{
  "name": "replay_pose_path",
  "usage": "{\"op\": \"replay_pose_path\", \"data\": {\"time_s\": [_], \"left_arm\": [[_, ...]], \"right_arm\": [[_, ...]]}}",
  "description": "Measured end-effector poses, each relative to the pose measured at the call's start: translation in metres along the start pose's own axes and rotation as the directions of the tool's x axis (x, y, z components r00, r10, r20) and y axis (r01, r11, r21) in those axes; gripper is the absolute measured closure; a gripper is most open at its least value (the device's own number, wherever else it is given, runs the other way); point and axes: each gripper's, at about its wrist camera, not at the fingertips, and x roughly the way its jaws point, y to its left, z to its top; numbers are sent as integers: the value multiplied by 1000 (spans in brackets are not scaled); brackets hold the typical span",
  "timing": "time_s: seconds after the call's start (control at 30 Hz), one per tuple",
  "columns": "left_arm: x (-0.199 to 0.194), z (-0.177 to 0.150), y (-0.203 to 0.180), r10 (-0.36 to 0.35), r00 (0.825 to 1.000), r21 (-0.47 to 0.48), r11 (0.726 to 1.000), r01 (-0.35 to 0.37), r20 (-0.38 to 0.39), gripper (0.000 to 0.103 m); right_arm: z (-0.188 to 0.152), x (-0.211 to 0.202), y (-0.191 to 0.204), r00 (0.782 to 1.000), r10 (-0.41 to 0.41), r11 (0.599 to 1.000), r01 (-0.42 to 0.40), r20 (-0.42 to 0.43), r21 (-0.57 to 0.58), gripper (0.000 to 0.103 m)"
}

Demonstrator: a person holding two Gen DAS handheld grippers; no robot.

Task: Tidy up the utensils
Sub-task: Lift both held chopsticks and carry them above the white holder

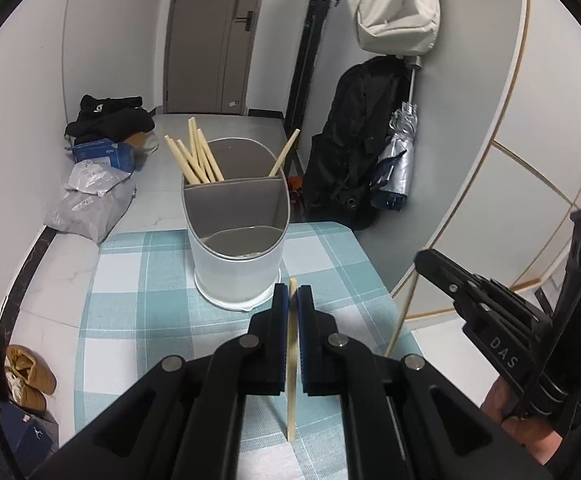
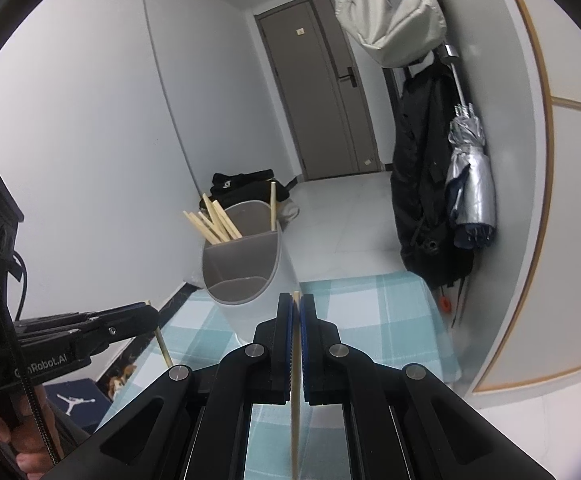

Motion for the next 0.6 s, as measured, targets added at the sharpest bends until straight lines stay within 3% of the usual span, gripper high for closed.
{"op": "replay_pose_path", "data": {"time_s": [0.43,0.6], "left_arm": [[-2,12,2,-32,999,12,999,33,-40,102],[-8,30,3,-52,998,3,999,52,-39,102]], "right_arm": [[10,17,4,1000,22,1000,-22,-15,-12,100],[31,17,0,1000,20,1000,-20,4,-10,100]]}}
